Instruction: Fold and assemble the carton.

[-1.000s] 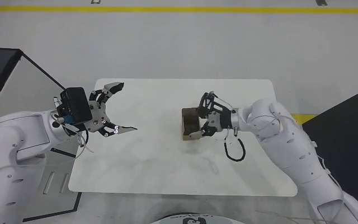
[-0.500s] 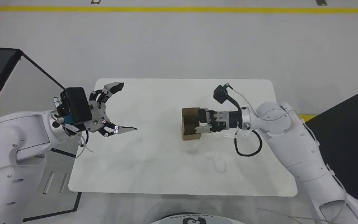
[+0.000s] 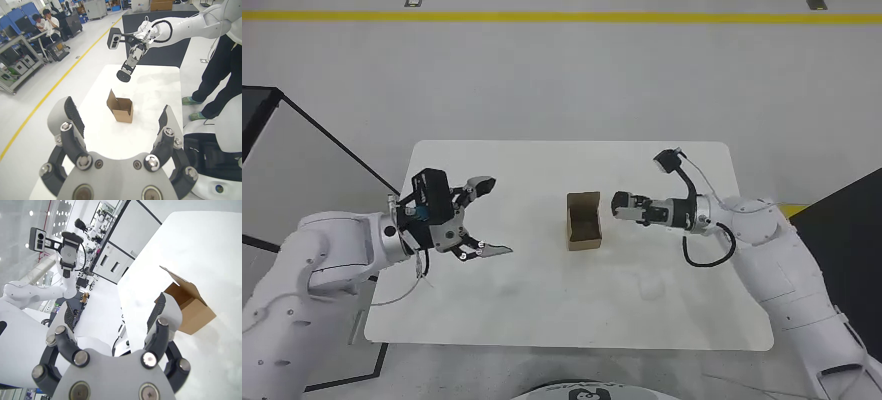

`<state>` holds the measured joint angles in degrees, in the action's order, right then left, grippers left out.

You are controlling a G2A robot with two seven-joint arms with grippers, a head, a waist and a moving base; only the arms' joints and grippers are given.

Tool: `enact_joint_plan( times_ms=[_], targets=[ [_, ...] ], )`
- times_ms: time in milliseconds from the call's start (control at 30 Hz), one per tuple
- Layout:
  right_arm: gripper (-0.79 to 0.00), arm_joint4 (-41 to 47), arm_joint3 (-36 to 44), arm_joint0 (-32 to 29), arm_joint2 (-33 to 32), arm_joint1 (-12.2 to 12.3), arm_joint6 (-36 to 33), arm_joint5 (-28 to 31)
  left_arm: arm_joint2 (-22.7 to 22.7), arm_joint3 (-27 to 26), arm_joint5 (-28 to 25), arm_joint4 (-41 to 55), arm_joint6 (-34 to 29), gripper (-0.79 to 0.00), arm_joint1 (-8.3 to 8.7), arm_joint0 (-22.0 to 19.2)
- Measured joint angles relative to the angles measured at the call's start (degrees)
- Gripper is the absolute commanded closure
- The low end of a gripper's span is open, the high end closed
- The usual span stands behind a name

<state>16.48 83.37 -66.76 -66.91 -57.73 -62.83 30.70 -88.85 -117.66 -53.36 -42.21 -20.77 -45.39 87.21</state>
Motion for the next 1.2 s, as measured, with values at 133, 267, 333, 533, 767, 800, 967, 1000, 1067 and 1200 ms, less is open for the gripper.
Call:
enact_joint_plan(
  times_ms=[133, 267, 333, 533, 767, 800, 967, 1000, 1067, 1200],
  targets=[
    [0.000, 1.73, -1.90, -0.40, -0.15, 0.07, -0.63, -0.01, 1.07, 1.07, 3.26, 4.66, -5.05, 0.000, 0.22, -1.13],
    [0.000, 1.72, -1.89, -0.38, -0.15, 0.07, -0.62, -0.04, 0.99, 1.13, 3.27, 4.65, -4.89, 0.000, 0.23, -1.12],
    [0.000, 1.71, -1.88, -0.38, -0.15, 0.07, -0.61, -0.04, 0.99, 1.12, 3.24, 4.64, -4.86, 0.000, 0.22, -1.12],
    [0.000, -3.36, -1.56, -0.64, 0.38, 0.04, 3.16, -1.81, 4.48, 3.54, 10.55, 7.96, -8.58, 0.000, -0.13, -0.47],
    [0.000, -10.79, -2.30, -0.88, 2.17, -0.36, 9.10, -4.47, 16.18, 7.06, 19.17, 17.45, -18.63, 0.000, -1.48, -7.82],
    [0.000, -11.28, -2.39, -0.91, 2.35, -0.41, 9.69, -4.59, 17.78, 7.82, 20.25, 18.18, -19.53, 0.000, -1.75, -8.90],
    [0.000, -10.05, -3.04, -1.12, 2.90, -0.60, 10.18, -3.79, 21.39, 10.01, 25.25, 19.74, -20.94, 0.000, -2.49, -11.84],
    [0.000, -10.06, -3.04, -1.11, 2.89, -0.60, 10.17, -3.80, 21.34, 9.97, 25.10, 19.71, -20.92, 0.000, -2.48, -11.77],
    [0.000, -10.10, -3.02, -1.11, 2.88, -0.60, 10.17, -3.82, 21.28, 9.94, 24.99, 19.69, -20.90, 0.000, -2.46, -11.72],
    [0.000, -10.14, -3.12, -1.19, 2.93, -0.61, 10.32, -3.96, 21.58, 11.13, 26.12, 21.04, -19.94, 0.000, -2.64, -11.23]
  ],
)
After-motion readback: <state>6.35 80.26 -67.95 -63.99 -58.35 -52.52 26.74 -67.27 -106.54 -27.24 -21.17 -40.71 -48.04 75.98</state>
